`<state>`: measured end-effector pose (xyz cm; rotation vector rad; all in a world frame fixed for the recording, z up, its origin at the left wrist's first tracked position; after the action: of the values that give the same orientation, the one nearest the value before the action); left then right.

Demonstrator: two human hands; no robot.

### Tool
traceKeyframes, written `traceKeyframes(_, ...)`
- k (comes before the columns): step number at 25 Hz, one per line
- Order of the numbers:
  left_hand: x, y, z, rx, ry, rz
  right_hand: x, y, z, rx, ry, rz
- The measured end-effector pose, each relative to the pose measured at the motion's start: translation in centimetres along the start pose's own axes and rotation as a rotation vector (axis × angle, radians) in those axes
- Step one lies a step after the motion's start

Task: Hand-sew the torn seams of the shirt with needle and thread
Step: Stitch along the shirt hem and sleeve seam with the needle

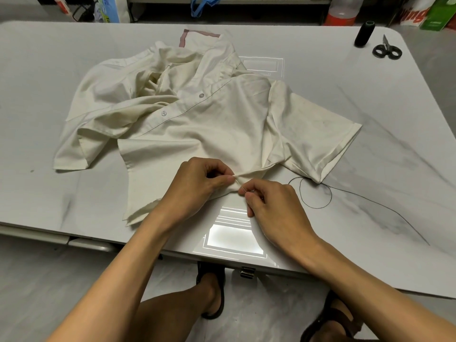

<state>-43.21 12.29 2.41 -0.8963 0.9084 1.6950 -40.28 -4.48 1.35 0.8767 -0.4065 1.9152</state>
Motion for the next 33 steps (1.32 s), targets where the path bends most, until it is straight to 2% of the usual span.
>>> traceKeyframes(25,-0.1,0.5,-0.1,-0.061,-0.016,-0.046,0.5,-0.1,-0.2,0.008,-0.017,-0.049)
traceKeyframes(27,-0.2,0.9,-0.4,-0.117,-0.049,-0.095,0.6,-0.1,-0.2,-0.001,-0.049,-0.066)
traceKeyframes(33,-0.9,2.0,-2.0,-0.369,-0.292,-0.423,1.1,-0.1,0.2,-0.050,-0.199,-0.113)
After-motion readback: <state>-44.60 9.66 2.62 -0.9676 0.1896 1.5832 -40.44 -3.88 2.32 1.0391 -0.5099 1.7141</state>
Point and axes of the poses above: each hand's wrist, its own y-axis away from the middle knuckle, its own z-axis out of the back of the hand, x = y × z, the point moved 3 cm from there along -y, towards the middle knuckle, and after that the axes turned 5 degrees about y, right-handed, at the moved point
